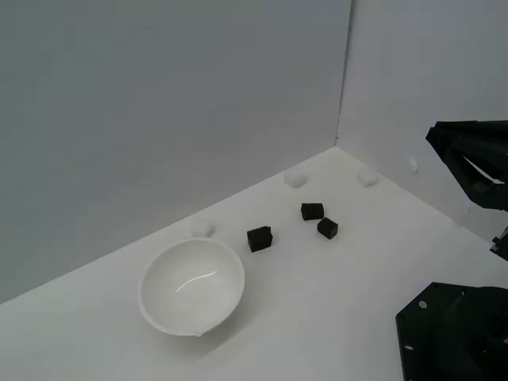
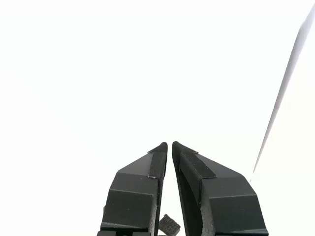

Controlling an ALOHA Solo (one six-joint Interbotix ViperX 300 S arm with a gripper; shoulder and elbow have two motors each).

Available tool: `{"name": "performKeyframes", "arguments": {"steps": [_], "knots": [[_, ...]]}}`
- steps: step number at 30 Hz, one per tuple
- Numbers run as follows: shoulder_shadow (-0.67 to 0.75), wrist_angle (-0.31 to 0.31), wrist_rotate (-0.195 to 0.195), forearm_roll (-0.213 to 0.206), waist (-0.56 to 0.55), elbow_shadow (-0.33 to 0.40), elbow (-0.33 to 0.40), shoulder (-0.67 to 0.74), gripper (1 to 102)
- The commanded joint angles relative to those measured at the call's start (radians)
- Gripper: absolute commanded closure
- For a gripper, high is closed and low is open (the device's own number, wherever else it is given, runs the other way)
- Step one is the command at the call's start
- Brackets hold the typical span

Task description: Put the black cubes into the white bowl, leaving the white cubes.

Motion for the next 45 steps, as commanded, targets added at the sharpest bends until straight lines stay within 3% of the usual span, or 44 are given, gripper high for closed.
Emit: {"name": "performKeyframes", "arguments": {"steps": [1, 21, 26, 31, 37, 45], "knots": [[0.015, 0.005, 0.015, -0.011, 0.002, -0.002, 0.0, 0.017, 100], [0.014, 0.015, 0.015, -0.012, 0.002, -0.023, -0.02, 0.015, 100], [-0.011, 0.014, 0.015, -0.012, 0.002, -0.063, -0.061, -0.008, 100], [-0.138, 0.009, 0.015, -0.011, 0.011, -0.123, -0.118, -0.138, 100], [-0.393, 0.023, 0.014, -0.011, 0.015, -0.267, -0.265, -0.393, 100], [-0.715, 0.12, -0.02, -0.011, 0.023, -0.388, -0.388, -0.713, 100]]}}
